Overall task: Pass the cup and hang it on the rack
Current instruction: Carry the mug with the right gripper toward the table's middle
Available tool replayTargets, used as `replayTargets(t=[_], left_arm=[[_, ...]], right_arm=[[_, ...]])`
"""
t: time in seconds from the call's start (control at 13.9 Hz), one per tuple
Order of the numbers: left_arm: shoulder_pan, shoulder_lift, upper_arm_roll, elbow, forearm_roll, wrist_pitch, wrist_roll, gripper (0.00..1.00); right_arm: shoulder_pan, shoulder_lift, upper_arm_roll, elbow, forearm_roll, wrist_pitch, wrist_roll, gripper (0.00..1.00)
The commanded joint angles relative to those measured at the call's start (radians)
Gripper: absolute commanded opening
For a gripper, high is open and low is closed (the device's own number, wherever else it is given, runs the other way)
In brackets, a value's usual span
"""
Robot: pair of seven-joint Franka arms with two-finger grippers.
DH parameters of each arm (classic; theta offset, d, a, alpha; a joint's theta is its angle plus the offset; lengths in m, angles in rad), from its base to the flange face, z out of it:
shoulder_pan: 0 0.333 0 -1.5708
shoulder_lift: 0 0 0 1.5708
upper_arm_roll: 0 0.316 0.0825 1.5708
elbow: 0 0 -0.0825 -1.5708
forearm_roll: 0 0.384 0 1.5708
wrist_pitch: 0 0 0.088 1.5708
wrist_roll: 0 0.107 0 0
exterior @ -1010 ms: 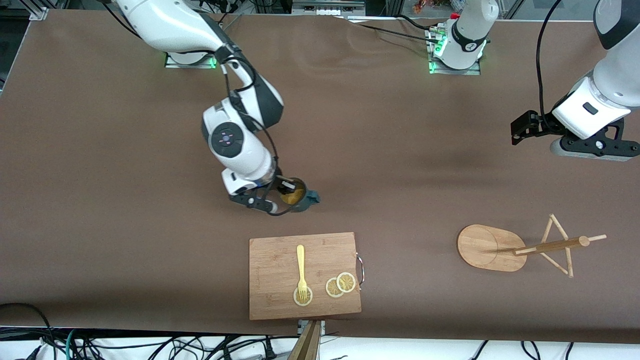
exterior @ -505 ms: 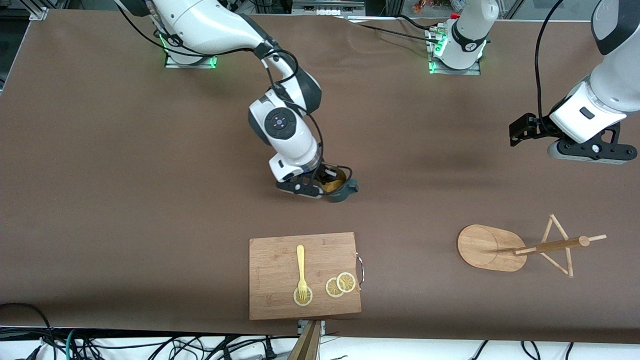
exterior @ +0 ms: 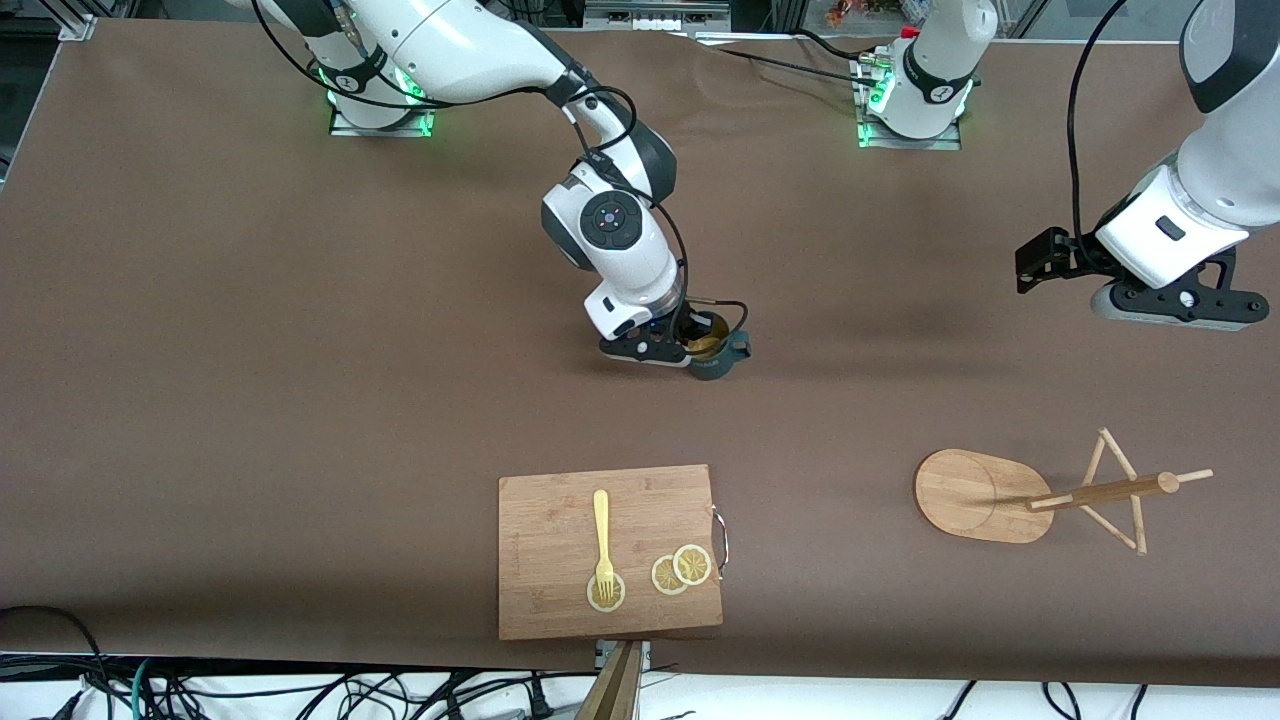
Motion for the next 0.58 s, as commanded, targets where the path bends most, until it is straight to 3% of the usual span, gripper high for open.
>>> replayTargets(t=[0.0, 0.29, 0.36, 0.43, 0.5], left_arm=[[0.006, 0.012, -0.003, 0.021, -0.030, -0.017, 0.038, 1.00], [0.004, 0.012, -0.003, 0.018, -0.031, -0.040, 0.117, 1.00], [0.004, 0.012, -0.003, 0.018, -0.031, -0.044, 0.122, 1.00], [0.004, 0.012, -0.003, 0.015, -0.031, -0.049, 0.122, 1.00], [0.004, 0.012, -0.003, 0.016, -0.031, -0.057, 0.122, 1.00]], right_arm=[[0.035, 0.044, -0.010, 0.064, 0.001, -0.002, 0.058, 0.00], [0.043, 0.056, -0.008, 0.075, 0.005, -0.002, 0.068, 0.00], [0.044, 0.056, -0.008, 0.073, 0.007, -0.002, 0.066, 0.13], [0.044, 0.059, -0.008, 0.073, 0.005, -0.002, 0.063, 0.43], [0.046, 0.064, -0.008, 0.073, 0.001, -0.002, 0.059, 0.99]])
